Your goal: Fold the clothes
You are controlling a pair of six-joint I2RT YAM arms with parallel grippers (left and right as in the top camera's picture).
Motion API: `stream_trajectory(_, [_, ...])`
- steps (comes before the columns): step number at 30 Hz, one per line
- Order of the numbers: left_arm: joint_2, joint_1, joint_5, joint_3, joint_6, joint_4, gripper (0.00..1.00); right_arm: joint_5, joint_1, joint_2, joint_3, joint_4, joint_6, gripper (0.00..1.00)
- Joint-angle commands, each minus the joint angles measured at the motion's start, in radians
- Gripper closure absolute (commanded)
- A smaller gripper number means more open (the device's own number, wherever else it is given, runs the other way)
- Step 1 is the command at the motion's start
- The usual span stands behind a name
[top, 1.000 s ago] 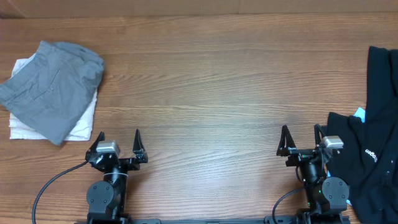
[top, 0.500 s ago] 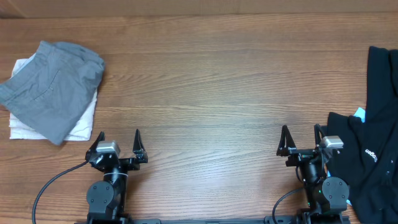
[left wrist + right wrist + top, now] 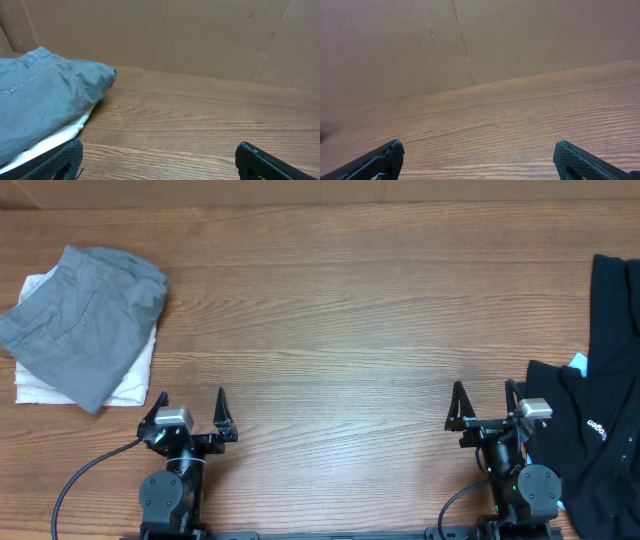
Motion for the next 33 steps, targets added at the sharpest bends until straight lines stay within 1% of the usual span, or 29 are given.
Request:
stream_trajectory(1, [-0.005,0.006,-0.013,-0.004,0.022,0.002,0.0,0.0,-0.005,-0.004,-0.01,0.007,-0.004,0.0])
stream_trajectory(16, [-0.005,0.006,-0.013,-0.004,0.022,0.002,0.0,-0.006,-0.005,-0.004,-0.007,0.009,0.003,0.0])
stream_trajectory(19, [-0.005,0.006,-0.012,0.005,0.021,-0.01,0.0,-0.002,-0.005,-0.001,0.026,-0.032,0.003,0.0])
stream_trajectory(23, [-0.004,0.006,-0.012,0.067,0.014,-0.085,0.0,0.055,-0.005,0.034,0.1,-0.106,0.003,0.0])
stream_trajectory(26, [0.013,0.006,-0.013,0.14,0.01,-0.161,0.0,0.079,-0.005,0.096,0.179,-0.179,0.003,0.0])
stream_trajectory(27, [0.042,0.006,-0.013,0.184,-0.003,-0.202,0.0,0.082,-0.005,0.142,0.224,-0.218,0.01,0.0])
stream_trajectory(28, [0.068,0.006,-0.013,0.212,-0.014,-0.229,0.0,0.094,-0.005,0.185,0.264,-0.255,0.04,0.0])
stream_trajectory(30, [0.132,0.006,-0.013,0.261,-0.031,-0.267,0.0,0.103,-0.005,0.275,0.343,-0.323,0.073,0.0])
stream_trajectory(33, [0.271,0.006,-0.008,0.347,-0.036,-0.32,0.0,0.107,-0.005,0.424,0.462,-0.409,0.079,0.0])
